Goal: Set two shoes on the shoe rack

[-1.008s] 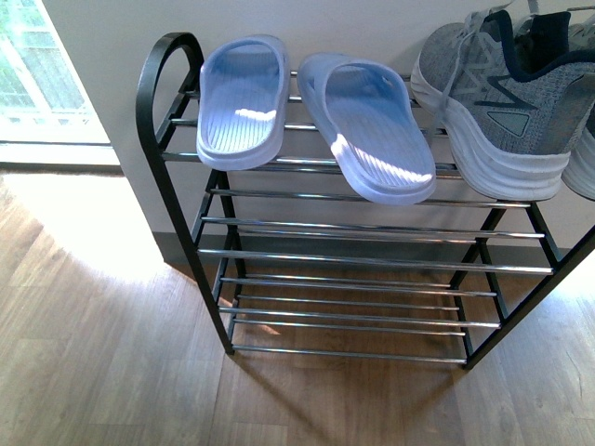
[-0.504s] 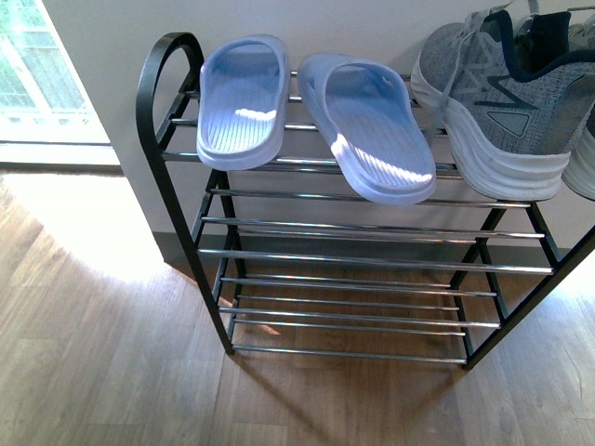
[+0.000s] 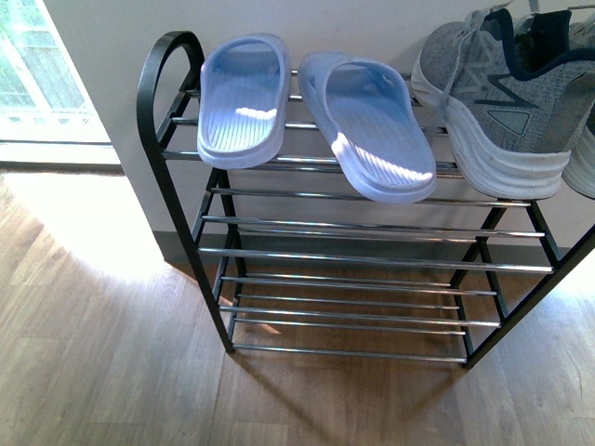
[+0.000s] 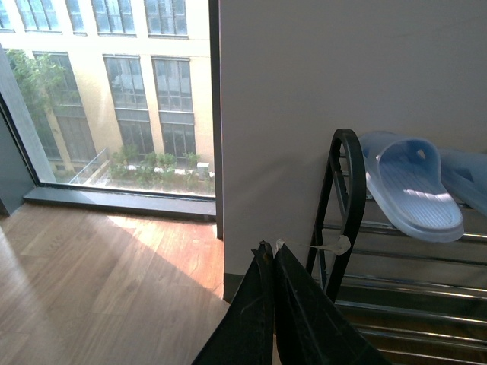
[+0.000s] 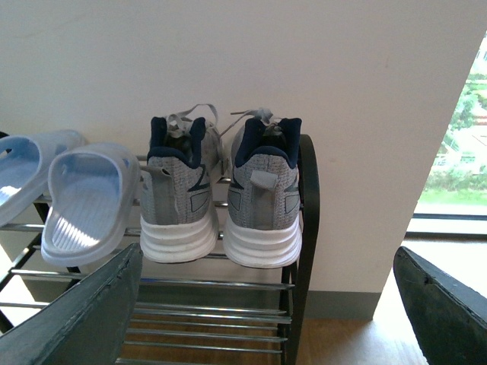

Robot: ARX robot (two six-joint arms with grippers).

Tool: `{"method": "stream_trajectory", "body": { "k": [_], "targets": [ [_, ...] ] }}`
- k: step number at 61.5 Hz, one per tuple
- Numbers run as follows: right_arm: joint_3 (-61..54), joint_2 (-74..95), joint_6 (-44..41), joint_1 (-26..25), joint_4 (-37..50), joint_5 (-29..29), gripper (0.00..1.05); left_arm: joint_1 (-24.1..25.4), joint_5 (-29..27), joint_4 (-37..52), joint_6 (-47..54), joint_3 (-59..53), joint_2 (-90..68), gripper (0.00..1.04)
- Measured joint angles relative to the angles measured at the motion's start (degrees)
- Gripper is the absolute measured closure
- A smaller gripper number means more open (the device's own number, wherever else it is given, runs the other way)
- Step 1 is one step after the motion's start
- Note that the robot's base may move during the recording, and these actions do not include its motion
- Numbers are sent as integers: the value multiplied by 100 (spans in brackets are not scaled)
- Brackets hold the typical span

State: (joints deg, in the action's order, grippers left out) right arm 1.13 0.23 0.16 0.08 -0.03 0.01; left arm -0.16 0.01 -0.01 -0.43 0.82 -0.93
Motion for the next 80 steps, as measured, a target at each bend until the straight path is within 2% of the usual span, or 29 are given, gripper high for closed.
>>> {"method": "stream_trajectory", "body": {
  "k": [8, 20, 24, 80],
  "targets": [
    [0, 2, -2, 0, 0, 2, 9, 0, -2, 0, 0, 0, 2, 56],
    [0, 4, 0, 0, 0, 11, 9, 0, -2, 0, 0, 0, 2, 23],
    [0, 2, -2, 0, 0, 17, 9, 0, 2, 0, 4, 0, 2, 8],
    [0, 0, 0, 0, 0, -2, 9, 0, -2, -2, 13, 0, 2, 9]
  ]
}}
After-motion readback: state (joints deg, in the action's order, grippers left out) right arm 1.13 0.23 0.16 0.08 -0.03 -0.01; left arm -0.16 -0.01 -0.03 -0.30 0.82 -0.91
